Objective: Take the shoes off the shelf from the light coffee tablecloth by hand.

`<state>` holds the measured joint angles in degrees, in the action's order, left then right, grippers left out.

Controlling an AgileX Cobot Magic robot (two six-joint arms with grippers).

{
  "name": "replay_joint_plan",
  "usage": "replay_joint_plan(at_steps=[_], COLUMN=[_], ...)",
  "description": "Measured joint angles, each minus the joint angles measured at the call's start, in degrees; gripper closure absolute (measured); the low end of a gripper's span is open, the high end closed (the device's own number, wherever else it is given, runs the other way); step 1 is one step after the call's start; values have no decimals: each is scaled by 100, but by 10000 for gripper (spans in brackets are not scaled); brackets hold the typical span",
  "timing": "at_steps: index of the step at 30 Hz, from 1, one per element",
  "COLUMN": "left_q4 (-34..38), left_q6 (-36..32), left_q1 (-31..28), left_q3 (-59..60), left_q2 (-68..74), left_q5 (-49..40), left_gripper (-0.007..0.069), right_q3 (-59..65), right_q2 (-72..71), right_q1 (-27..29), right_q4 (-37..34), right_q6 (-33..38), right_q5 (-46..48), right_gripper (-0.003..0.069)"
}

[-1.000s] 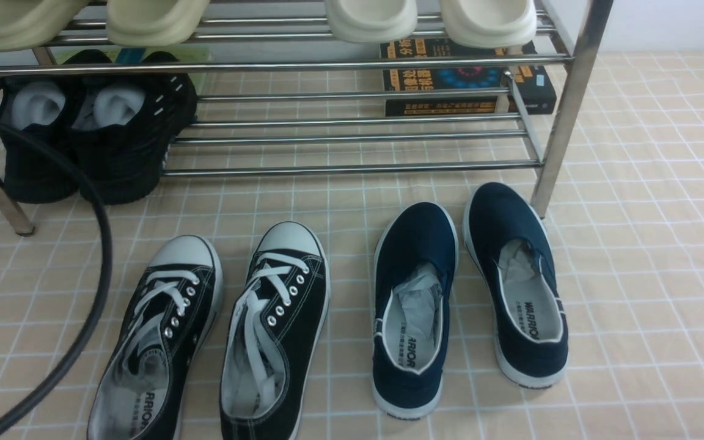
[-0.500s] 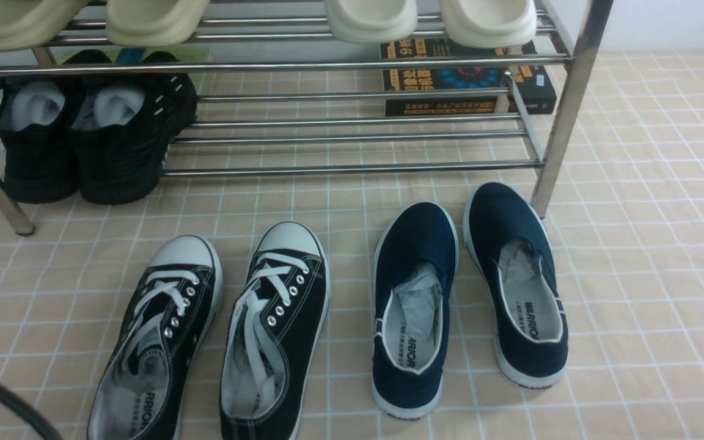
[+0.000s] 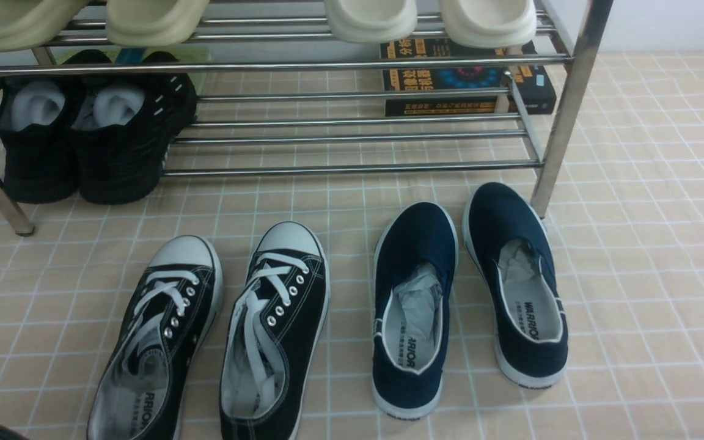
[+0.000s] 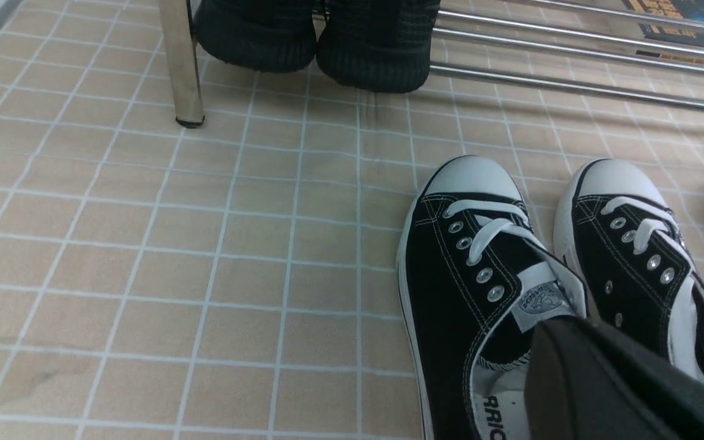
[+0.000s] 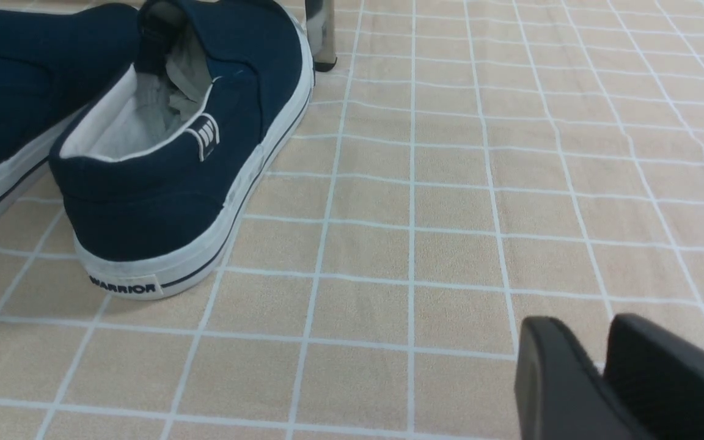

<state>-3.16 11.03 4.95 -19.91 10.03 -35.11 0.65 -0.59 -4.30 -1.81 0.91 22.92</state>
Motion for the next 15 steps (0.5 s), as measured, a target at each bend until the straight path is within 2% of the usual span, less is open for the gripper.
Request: replay_joint_plan(at_steps=[15], left_q4=[-1162], left_q6=[5], left_q1=[0], left_q3=[35], left_q2=[-17], left_q5=[-253], left_gripper=[610], right_q3=[2], right_q2=[0], right_q1=[0], right_q4=[-1], right_q6=[-5], right_q5=[-18], right_gripper=[485])
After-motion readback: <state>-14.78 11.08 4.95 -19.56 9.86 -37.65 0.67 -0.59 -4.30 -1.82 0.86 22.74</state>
